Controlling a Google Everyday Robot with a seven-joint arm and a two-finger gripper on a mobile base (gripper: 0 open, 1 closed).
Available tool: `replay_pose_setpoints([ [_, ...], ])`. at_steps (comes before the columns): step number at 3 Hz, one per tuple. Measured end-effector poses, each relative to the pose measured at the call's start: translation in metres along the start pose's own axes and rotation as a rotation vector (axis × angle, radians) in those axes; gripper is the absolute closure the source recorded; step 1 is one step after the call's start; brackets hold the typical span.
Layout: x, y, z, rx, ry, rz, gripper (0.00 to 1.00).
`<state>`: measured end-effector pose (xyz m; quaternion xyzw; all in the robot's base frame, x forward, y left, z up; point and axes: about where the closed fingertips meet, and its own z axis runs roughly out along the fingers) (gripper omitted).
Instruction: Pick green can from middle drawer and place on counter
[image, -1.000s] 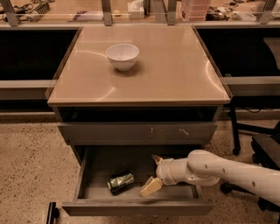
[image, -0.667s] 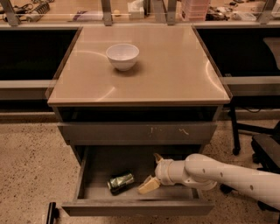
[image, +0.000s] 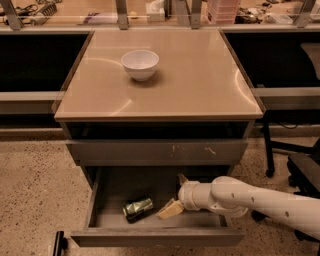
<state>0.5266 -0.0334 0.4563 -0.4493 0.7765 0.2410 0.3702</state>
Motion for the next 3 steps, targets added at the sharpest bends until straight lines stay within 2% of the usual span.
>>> replay_pose_setpoints([
  [2,-0.001,0.024,0.052,-0.081,-0.021,-0.031,0.00],
  [3,-0.001,0.034,0.070,-0.103,-0.038,-0.036,0.00],
])
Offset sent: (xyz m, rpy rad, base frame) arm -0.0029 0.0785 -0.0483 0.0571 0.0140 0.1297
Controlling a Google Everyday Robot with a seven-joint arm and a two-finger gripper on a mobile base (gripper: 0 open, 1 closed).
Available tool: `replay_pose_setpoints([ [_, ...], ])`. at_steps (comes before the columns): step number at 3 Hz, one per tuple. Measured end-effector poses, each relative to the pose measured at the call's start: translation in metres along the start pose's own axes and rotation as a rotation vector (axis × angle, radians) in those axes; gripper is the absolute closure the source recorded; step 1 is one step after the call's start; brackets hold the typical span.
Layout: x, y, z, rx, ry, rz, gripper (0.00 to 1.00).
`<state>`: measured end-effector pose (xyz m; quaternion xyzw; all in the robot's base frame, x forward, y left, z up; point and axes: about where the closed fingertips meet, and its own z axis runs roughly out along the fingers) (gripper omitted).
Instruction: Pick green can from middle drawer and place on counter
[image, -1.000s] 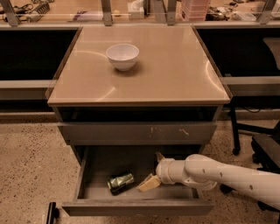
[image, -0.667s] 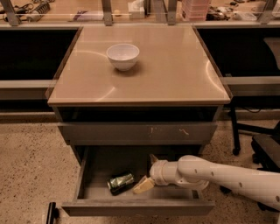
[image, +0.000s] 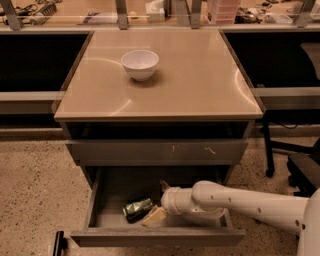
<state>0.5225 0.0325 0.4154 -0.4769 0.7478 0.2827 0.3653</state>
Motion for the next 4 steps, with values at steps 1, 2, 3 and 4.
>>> replay_pose_setpoints([
  [1,0.000,0.003,0.014,-0.009,-0.018,0.001,0.00],
  [2,-0.006,0.002,0.026,-0.015,-0.039,-0.018,0.00],
  [3,-0.010,0.005,0.036,-0.029,-0.052,-0.029,0.00],
  [4,-0.013,0.007,0.044,-0.042,-0.057,-0.045,0.00],
])
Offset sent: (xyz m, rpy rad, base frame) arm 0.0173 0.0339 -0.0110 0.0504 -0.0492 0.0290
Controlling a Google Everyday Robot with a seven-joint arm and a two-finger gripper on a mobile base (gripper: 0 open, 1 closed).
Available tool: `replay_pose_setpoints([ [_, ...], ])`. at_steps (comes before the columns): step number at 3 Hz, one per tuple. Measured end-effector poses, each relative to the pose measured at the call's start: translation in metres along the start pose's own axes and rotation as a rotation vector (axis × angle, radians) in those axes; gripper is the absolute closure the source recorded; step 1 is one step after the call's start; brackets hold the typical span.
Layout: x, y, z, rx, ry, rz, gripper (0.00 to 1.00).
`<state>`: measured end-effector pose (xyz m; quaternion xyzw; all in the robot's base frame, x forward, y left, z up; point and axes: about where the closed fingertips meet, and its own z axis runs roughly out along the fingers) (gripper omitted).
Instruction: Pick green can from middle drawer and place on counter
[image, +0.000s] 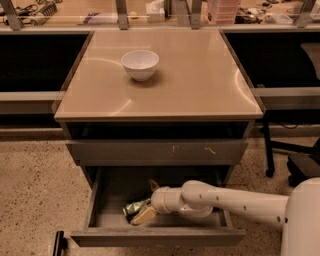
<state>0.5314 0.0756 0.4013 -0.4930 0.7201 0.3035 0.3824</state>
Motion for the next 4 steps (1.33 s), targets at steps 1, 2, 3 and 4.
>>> replay_pose_setpoints([
  [1,0.000,0.003,0.009,-0.018,0.005,-0.014,0.00],
  [2,0.007,0.014,0.017,-0.048,0.019,-0.007,0.00],
  [3,0.021,0.029,0.022,-0.083,0.050,0.004,0.00],
  [4,0.021,0.029,0.022,-0.083,0.050,0.004,0.19],
])
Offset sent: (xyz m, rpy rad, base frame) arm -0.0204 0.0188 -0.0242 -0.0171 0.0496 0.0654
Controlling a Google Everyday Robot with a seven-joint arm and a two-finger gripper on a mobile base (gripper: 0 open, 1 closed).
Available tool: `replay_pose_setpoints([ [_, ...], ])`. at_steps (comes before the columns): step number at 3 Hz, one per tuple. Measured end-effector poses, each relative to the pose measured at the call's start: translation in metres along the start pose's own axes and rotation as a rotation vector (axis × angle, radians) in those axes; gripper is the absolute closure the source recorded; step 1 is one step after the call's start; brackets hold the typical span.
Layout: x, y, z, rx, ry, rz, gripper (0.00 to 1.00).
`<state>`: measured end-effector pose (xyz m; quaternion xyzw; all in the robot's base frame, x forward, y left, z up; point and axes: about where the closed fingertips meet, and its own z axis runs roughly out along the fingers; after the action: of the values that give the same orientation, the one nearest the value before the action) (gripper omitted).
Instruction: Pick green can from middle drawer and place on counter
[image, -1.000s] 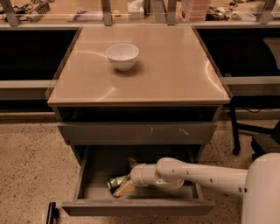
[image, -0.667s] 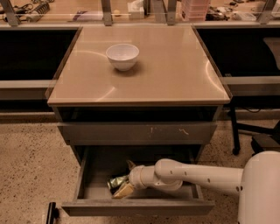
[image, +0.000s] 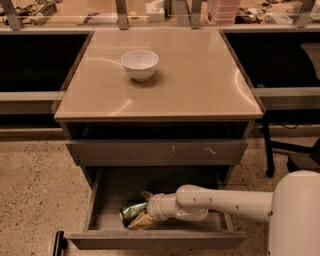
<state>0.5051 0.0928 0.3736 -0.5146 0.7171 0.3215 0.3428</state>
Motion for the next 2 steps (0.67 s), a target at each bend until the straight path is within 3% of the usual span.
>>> replay_pose_setpoints([
  [2,0.0000,0.0000,0.0000,0.000,0.000,0.000,0.65],
])
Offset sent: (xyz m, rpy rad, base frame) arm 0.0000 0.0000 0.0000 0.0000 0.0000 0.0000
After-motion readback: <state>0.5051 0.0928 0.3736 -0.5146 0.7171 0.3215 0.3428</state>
